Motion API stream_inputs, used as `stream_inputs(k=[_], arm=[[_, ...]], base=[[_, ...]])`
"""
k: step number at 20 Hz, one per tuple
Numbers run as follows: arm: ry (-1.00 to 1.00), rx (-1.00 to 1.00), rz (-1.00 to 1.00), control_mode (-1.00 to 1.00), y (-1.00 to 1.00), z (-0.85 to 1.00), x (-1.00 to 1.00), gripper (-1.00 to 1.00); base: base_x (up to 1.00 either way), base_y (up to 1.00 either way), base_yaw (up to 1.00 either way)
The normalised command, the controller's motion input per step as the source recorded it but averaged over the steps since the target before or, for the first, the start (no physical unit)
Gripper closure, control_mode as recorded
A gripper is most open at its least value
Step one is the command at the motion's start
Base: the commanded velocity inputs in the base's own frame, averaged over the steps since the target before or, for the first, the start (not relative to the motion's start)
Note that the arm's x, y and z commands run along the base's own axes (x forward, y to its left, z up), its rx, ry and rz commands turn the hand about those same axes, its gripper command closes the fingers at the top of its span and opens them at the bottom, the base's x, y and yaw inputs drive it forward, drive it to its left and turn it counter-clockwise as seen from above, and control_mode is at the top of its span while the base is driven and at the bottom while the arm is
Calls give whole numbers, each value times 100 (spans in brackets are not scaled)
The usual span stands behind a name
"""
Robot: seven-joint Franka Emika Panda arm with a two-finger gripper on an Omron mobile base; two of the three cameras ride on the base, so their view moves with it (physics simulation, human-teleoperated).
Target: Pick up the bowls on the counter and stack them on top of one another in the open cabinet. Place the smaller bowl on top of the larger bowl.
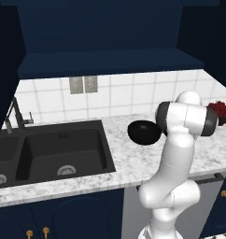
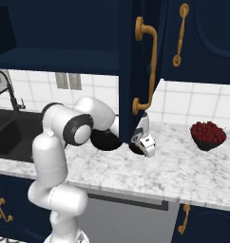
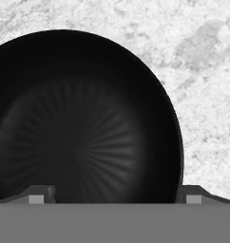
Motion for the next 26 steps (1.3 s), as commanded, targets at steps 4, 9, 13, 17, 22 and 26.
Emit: stream_inputs(k=[4,9,13,17,22,26], arm=[[0,0,-2,-100,0,-12,5,100],[0,0,0,-100,0,-1,0,100],[-3,0,0,-100,0,1,-2,100],[-14,0,0,-100,0,27,-16,100],[-20,0,-1,-100,0,67,-7,100],[-16,0,-2,-100,0,82,0,100]], base=[[0,0,0],[0,0,0],[0,0,0],[0,0,0],[0,0,0],[0,0,0]])
